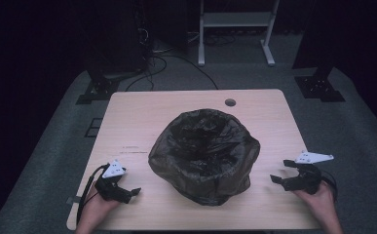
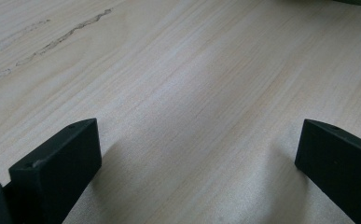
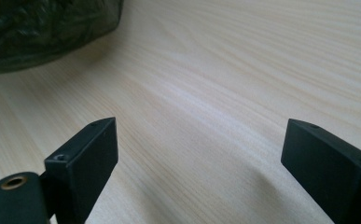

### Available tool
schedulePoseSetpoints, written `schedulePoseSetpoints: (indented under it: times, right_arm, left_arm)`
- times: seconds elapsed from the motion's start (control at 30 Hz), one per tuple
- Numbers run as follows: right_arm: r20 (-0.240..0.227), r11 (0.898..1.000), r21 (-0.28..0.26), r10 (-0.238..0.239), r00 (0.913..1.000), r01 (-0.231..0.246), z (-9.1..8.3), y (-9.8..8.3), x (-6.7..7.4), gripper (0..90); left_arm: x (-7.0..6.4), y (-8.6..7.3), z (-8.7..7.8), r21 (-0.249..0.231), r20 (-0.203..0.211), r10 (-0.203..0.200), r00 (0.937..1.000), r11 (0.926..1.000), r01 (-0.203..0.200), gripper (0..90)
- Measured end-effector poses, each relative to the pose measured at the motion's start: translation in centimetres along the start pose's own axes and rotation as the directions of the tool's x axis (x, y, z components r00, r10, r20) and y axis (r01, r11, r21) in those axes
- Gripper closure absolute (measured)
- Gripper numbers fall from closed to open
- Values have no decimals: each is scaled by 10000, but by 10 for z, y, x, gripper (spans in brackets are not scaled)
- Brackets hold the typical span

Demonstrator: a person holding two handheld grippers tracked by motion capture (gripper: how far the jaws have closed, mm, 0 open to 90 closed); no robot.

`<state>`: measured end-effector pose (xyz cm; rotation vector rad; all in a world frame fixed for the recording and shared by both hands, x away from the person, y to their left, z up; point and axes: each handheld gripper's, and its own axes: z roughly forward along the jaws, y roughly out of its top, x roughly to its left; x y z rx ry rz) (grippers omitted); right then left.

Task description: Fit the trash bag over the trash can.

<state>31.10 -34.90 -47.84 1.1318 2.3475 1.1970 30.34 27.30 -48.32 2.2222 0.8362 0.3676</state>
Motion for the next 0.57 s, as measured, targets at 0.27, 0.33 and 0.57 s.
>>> schedulePoseSetpoints:
  times: [0.27,0.33,0.57]
  right_arm:
    - [169,9983,557,-174,9997,165,7,-5,1,94]
    - [172,9982,575,-159,9997,149,7,-5,1,94]
    - [562,9964,715,-500,9972,459,9,-5,5,95]
  left_arm:
    - [0,0,0,-3,-1,-3,10000,10000,3,0]
    - [0,0,0,-2,-2,-1,10000,10000,1,0]
    - [-1,0,-1,13,-95,-89,9999,10000,89,0]
